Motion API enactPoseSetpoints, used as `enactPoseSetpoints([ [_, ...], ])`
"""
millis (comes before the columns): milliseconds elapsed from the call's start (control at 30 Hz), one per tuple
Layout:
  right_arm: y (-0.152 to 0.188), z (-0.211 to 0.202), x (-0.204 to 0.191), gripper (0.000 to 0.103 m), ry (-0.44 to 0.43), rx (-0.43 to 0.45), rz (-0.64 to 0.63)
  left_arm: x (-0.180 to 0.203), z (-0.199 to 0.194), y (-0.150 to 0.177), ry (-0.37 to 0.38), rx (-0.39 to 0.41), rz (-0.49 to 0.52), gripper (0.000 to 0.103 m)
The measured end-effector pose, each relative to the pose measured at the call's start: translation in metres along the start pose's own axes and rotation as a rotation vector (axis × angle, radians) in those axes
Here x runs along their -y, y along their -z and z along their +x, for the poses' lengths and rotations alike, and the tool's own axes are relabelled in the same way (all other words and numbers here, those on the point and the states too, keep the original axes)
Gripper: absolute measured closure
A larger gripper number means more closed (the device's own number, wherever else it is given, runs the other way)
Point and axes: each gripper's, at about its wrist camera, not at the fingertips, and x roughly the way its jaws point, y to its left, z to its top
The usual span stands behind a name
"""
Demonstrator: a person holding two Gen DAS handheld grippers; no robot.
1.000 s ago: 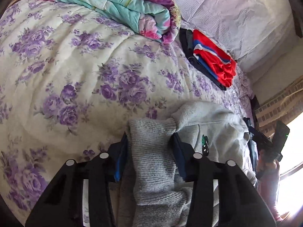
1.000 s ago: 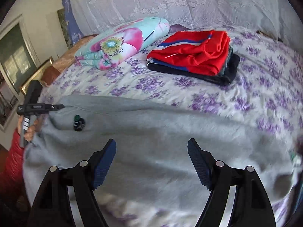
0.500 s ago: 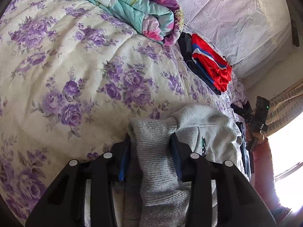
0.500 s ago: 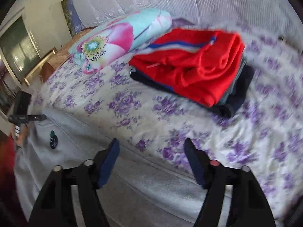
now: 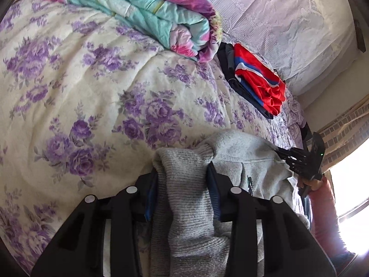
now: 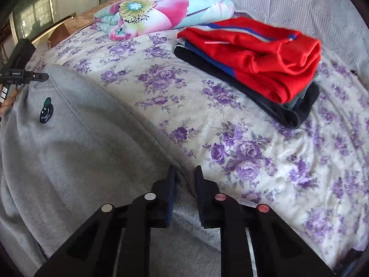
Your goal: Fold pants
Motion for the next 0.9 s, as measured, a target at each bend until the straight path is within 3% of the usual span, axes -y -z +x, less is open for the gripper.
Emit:
enactPoseSetpoints([
  [167, 0.003, -0.051, -0.012, 0.091, 0.074, 0.106, 0.017, 0.020, -0.021, 0.005, -0.030, 0.078, 0.065, 0.079],
  [367, 0.038, -0.144, -0.063, 0.091, 0.131, 0.232, -0.017, 0.047, -0.073, 0.025, 0.021, 0.169, 0.124, 0.082],
  [467, 0.081, -0.188, -0.099, 0.091, 0.153, 0.286, -0.032, 0.060, -0.101, 0.049, 0.036, 0.202, 0.168, 0.082],
  [600, 0.144, -0.216, -0.150, 0.091, 0.143, 0.336, -0.025, 0.064, -0.134, 0.098, 0.047, 0.228, 0.205, 0.082],
  [733, 0.202, -0.219, -0.190, 0.093, 0.110, 0.343, 0.012, 0.040, -0.151, 0.156, 0.023, 0.213, 0.135, 0.082],
  [833, 0.229, -0.208, -0.207, 0.103, 0.103, 0.332, 0.029, 0.017, -0.156, 0.187, 0.028, 0.172, 0.022, 0.085],
  [900, 0.236, -0.206, -0.209, 0.103, 0.082, 0.332, 0.067, 0.018, -0.163, 0.203, 0.078, 0.171, -0.014, 0.085],
])
